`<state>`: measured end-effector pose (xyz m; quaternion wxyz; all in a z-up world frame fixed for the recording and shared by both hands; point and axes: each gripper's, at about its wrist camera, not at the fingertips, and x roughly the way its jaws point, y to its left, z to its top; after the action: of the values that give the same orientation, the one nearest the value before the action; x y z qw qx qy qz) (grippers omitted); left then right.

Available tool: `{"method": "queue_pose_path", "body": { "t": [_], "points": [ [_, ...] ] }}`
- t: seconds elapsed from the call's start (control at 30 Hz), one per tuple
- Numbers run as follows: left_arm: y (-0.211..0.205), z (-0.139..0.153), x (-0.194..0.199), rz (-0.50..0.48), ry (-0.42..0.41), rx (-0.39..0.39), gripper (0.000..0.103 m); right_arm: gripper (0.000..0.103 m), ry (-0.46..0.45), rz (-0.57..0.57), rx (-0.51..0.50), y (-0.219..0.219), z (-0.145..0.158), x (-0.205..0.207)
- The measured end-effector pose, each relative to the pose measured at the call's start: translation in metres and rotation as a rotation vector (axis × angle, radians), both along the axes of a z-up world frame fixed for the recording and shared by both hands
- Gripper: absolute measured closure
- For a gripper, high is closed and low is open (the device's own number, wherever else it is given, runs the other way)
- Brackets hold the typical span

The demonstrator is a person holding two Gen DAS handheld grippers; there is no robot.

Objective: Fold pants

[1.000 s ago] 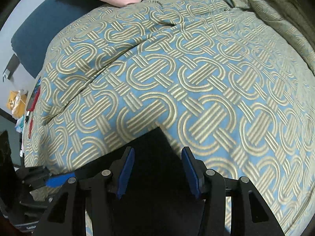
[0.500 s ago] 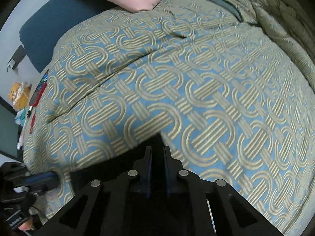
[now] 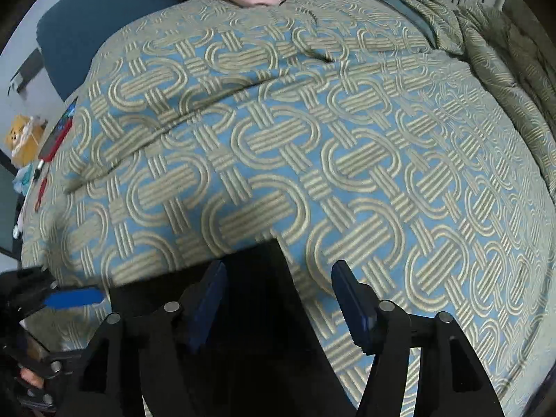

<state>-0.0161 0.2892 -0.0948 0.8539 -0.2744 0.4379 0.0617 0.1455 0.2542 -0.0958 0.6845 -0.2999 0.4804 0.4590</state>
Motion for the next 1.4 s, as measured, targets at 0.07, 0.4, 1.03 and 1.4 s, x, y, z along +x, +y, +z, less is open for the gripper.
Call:
{"method": "queue_pose_path", "body": {
  "t": [0.07, 0.4, 1.03, 1.4],
  "points": [
    [0.004, -0.008, 0.006, 0.006, 0.023, -0.031, 0.099, 0.101, 0.020, -0.017, -0.001, -0.001, -0.003, 0.001],
    [0.017, 0.008, -0.011, 0.008, 0.004, 0.026, 0.099, 0.100, 0.063, 0.010, -0.002, 0.025, -0.004, 0.003],
    [0.024, -0.016, -0.008, 0.084, 0.068, -0.054, 0.063, 0.080, 0.106, 0.001, -0.033, 0.005, -0.020, 0.003],
    [0.022, -0.011, -0.008, 0.092, 0.063, -0.031, 0.081, 0.067, 0.083, -0.069, -0.033, -0.003, -0.012, 0.011]
  ]
}}
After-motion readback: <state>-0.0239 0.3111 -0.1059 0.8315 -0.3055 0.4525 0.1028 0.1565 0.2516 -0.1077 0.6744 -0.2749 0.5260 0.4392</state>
